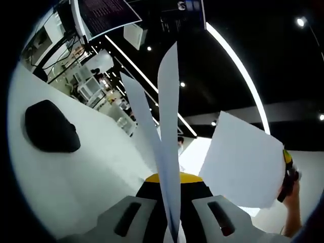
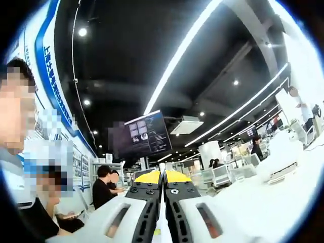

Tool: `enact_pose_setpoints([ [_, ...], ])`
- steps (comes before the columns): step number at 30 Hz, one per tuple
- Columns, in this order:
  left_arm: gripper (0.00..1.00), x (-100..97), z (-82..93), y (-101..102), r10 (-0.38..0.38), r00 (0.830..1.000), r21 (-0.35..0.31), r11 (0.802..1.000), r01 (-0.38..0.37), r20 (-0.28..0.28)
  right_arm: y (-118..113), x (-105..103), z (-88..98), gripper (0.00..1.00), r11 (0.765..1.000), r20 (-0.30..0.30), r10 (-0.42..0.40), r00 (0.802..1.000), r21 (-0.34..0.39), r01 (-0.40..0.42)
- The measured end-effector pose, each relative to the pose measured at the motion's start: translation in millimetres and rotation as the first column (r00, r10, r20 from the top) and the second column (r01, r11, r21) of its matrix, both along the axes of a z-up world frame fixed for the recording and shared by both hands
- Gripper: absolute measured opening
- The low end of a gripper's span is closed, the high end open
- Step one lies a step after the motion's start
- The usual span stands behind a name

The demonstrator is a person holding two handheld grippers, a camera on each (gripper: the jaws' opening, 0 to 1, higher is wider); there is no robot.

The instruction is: Organize the stack of printing papers by aligning and flattening the scattered papers on the table

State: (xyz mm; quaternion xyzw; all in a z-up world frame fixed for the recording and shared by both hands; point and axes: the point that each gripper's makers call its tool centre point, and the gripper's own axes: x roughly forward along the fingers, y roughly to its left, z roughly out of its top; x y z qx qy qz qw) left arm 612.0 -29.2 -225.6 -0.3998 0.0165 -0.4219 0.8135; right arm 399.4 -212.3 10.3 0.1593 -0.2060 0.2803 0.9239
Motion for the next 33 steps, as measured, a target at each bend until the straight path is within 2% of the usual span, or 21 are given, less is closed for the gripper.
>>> enact_pose_setpoints([
  [11,0.07,-0.9,0.3,0.3,0.002,1.0,-0.003,1.0,-0.002,0.003,20.9,-10.7,14.8,0.0,0.991,0.02,0.115,0.993,0.073,-0.116],
  [15,0.07,-1.3,0.1,-0.1,-0.001,1.0,-0.003,1.0,0.001,0.001,17.7,-15.1,23.0,0.0,0.972,0.042,0.172,0.984,0.157,-0.176],
  [19,0.07,-1.8,0.0,-0.4,-0.002,1.0,-0.001,1.0,0.002,0.002,11.5,-12.3,22.9,0.0,0.96,0.048,0.18,0.982,0.209,-0.186],
  [25,0.07,-2.2,0.2,-0.6,-0.004,1.0,-0.004,1.0,0.004,0.001,-8.7,2.6,6.0,0.0,0.948,0.037,0.151,0.988,0.279,-0.156],
  [26,0.07,-2.1,0.2,-0.7,-0.005,1.0,-0.003,1.0,0.005,0.001,-13.3,6.9,0.7,0.0,0.942,0.027,0.146,0.989,0.3,-0.148],
  [27,0.07,-2.1,0.2,-0.8,-0.006,1.0,-0.004,1.0,0.006,0.001,-17.8,12.9,-6.8,0.0,0.925,0.002,0.163,0.987,0.347,-0.154],
  [28,0.07,-2.1,0.1,-0.9,-0.006,1.0,-0.003,1.0,0.006,0.001,-18.6,15.7,-11.2,0.0,0.917,-0.002,0.182,0.983,0.361,-0.169],
  [33,0.07,-2.0,0.0,-1.2,-0.007,1.0,-0.002,1.0,0.007,0.0,-27.7,30.7,-30.9,0.0,0.92,-0.042,0.157,0.987,0.369,-0.131],
])
